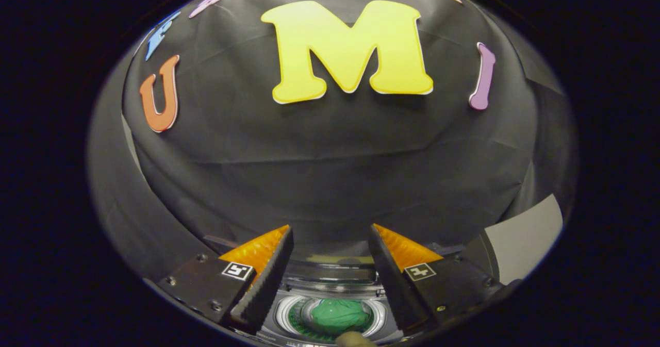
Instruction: Put the clothes into the washing machine and then close the washing machine lid.
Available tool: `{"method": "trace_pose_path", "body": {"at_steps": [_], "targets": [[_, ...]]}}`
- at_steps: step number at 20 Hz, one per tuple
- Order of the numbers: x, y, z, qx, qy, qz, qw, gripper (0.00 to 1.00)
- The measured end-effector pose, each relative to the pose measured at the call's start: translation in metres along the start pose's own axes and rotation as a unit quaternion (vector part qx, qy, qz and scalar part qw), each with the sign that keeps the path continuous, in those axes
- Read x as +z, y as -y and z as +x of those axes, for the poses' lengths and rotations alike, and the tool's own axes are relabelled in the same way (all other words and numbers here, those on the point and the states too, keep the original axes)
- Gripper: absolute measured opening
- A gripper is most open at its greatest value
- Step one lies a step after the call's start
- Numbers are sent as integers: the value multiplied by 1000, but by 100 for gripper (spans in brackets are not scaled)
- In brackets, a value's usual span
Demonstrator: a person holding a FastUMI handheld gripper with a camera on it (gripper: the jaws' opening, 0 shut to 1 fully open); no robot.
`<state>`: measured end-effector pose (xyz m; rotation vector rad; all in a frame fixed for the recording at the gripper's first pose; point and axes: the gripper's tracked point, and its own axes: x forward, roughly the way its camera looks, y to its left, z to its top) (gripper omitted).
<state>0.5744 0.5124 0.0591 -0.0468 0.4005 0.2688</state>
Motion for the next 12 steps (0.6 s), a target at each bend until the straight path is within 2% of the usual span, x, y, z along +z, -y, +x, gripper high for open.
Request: {"method": "trace_pose_path", "body": {"at_steps": [4, 6, 12], "targets": [[-6, 1, 22, -13, -27, -5, 1000, 92], [-12, 7, 29, -33, -48, -3, 998, 92], [-27, 7, 39, -29, -70, 2, 997, 92]]}}
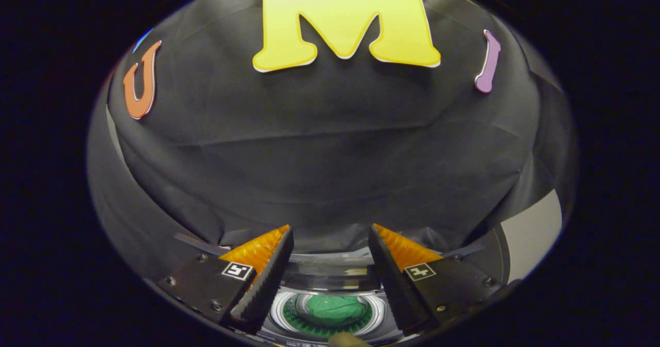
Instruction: Put the clothes into the washing machine and then close the washing machine lid.
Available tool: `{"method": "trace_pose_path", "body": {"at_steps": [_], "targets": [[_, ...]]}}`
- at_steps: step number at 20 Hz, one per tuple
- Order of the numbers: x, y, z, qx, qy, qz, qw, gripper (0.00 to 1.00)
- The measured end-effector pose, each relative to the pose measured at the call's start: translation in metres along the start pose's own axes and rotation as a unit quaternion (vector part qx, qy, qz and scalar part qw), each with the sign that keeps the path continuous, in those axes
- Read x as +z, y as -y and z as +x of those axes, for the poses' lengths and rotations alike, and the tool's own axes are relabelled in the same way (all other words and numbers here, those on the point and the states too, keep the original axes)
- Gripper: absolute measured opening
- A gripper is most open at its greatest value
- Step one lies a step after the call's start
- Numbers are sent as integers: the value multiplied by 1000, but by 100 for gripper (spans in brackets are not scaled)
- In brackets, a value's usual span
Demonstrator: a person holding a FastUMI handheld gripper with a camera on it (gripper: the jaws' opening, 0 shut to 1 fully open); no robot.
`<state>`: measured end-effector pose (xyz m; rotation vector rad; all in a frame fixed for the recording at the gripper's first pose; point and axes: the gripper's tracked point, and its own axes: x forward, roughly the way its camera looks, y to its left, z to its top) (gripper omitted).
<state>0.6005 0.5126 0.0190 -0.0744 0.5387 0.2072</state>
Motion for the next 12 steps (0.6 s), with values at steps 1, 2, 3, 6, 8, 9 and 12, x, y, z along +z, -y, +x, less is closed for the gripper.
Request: {"method": "trace_pose_path", "body": {"at_steps": [1, 2, 3, 6, 8, 9, 12], "targets": [[2, 1, 1, -1, 5, 0, 1000, 92], [0, 0, 1, 3, 3, 0, 1000, 92], [1, 0, -1, 5, 6, 2, 1000, 92], [0, -1, -1, 15, 14, -7, 1000, 92], [0, -1, -1, 22, 31, -11, 999, 92], [0, -1, -2, 25, 41, -11, 999, 92], [-2, -2, -7, 29, 64, -14, 997, 92]]}}
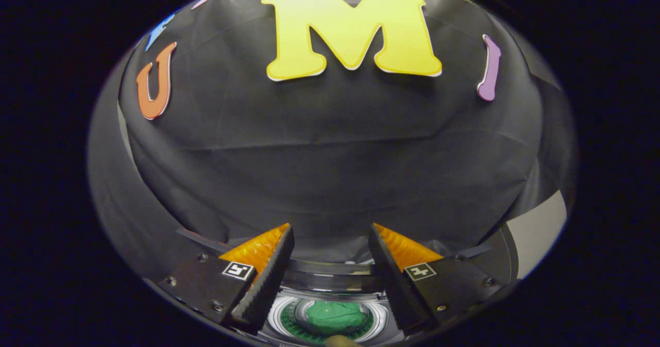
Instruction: Put the clothes into the washing machine and then close the washing machine lid.
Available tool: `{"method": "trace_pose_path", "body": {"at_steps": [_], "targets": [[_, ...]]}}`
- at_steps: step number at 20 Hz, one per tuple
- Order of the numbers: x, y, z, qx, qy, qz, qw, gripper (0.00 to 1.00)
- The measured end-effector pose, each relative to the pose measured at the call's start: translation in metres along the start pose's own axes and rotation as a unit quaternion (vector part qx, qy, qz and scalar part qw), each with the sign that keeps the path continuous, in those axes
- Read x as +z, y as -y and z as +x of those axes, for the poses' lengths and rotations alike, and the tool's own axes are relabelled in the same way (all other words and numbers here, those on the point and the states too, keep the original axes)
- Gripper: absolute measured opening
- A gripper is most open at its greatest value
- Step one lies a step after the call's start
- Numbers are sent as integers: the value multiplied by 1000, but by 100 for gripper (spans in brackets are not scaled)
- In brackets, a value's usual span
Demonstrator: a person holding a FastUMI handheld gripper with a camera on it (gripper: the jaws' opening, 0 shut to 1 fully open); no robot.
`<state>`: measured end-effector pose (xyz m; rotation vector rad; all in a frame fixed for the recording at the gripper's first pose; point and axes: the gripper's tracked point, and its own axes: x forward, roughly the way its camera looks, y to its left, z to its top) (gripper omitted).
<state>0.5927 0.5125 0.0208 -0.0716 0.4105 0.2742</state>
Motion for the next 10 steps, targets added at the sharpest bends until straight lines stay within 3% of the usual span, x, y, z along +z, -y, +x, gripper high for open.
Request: {"method": "trace_pose_path", "body": {"at_steps": [10], "targets": [[-14, -2, -23, 6, 32, -7, 999, 92]]}}
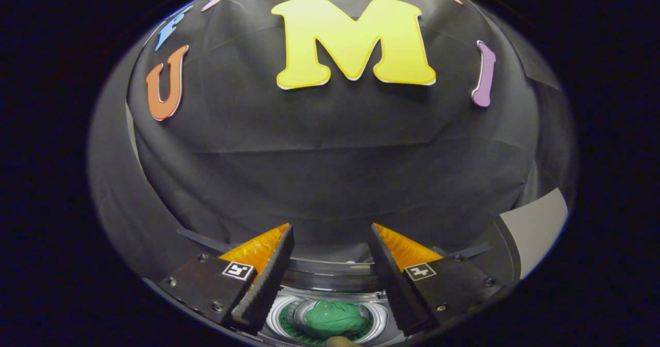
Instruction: Put the clothes into the washing machine and then close the washing machine lid.
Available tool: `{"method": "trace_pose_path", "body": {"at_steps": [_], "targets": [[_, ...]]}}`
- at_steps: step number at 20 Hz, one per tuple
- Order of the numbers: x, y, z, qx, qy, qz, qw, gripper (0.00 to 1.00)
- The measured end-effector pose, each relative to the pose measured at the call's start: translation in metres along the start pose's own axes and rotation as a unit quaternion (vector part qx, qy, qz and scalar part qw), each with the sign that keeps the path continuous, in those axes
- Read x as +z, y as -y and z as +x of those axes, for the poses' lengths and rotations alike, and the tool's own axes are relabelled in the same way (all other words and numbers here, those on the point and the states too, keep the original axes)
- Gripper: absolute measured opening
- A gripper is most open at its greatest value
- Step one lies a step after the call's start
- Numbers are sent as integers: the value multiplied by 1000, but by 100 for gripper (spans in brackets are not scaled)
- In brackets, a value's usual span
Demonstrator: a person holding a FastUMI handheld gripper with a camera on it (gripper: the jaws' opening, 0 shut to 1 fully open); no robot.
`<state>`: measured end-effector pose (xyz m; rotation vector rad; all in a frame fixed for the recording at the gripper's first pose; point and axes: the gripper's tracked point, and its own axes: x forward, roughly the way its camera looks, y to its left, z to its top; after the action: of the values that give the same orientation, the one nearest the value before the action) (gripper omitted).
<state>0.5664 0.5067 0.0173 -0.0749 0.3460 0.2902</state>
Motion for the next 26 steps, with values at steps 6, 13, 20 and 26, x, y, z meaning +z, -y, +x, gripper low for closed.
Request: {"method": "trace_pose_path", "body": {"at_steps": [6, 13, 20, 26], "targets": [[-19, -2, -25, 2, 0, 1, 1000, 92], [-49, -5, -53, -1, -6, 4, 1000, 92], [-98, -7, -81, 3, -52, -1, 999, 93], [-145, -6, -105, 9, -89, -24, 996, 93]]}}
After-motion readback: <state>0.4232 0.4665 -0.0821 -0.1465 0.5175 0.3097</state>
